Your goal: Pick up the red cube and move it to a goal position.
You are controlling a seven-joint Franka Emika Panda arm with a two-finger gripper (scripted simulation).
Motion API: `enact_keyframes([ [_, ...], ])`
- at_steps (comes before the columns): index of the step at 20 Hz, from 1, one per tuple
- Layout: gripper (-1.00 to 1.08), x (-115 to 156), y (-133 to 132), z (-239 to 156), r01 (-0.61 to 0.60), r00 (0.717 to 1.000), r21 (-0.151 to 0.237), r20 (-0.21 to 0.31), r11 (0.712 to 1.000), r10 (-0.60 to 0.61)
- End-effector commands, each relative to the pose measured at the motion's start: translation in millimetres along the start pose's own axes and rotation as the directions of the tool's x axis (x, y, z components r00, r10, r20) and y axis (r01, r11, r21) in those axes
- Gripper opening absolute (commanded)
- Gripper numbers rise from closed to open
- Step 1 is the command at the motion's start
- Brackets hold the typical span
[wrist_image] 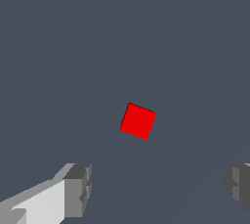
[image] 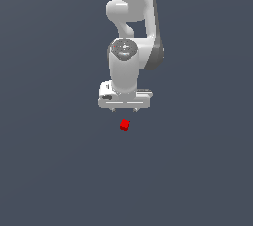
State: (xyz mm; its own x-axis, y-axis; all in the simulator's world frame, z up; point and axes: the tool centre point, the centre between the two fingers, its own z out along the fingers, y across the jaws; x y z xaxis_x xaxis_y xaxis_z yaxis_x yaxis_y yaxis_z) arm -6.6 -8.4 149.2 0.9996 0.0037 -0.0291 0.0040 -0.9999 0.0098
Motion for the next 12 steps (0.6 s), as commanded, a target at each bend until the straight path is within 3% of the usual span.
enact_keyframes([
  [1, 1.0, 0.0, 0.0, 0.0, 0.0, 1.0, 0.0, 0.0, 1.0, 0.0],
  [12, 1.0, 2.5, -0.5, 34.8, -0.094, 0.996, 0.003, -0.007, 0.996, 0.094],
])
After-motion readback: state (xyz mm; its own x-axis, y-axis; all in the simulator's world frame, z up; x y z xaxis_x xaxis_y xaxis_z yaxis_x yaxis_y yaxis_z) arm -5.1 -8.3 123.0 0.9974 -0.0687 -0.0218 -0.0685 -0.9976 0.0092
